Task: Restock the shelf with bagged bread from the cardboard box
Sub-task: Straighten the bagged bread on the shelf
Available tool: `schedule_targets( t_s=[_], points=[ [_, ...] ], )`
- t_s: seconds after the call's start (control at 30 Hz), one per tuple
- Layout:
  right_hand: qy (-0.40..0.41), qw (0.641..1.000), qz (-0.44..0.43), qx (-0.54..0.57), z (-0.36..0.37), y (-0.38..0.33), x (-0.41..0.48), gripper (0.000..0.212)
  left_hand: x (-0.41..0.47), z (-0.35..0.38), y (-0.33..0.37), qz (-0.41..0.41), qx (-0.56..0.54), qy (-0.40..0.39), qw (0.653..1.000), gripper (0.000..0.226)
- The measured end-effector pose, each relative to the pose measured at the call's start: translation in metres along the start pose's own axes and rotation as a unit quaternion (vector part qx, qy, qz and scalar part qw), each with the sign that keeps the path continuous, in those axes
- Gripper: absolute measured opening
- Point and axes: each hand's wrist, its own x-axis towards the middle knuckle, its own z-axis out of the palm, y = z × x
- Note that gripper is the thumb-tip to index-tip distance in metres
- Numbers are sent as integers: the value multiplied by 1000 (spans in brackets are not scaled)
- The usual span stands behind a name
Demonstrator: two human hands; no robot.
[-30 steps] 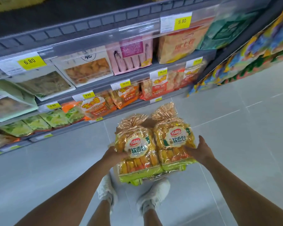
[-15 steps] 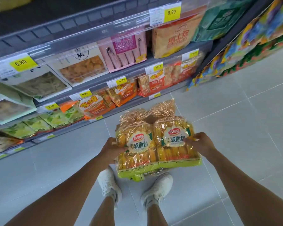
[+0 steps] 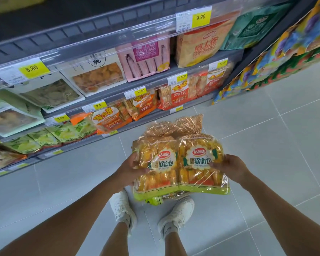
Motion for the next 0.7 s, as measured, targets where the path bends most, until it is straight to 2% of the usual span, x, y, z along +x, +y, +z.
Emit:
schedule_targets(
  t_s=[0.1,0.2,0.4,0.47,0.6,0.7],
  points=[
    [11,1000,-15,16,-3,0,-9,16,-6,-1,4,17,0,-3,1000,106],
    [21,999,-17,21,-7,-1,-13,24,-11,-2,12,51,6,-11,999,75],
    [36,994,-61,86,-19,-24,-26,27,-29,-22,39,115,1,-7,993,53],
    [43,990,-81,102,-24,-38,-32,26,-35,-33,49,142,8,1,990,52],
    [58,981,-119,145,-40,-68,-44,27,-49,-58,71,192,5,24,981,65],
    [66,975,-152,150,-54,-95,-56,29,-68,-77,94,236,7,43,971,59]
  ],
)
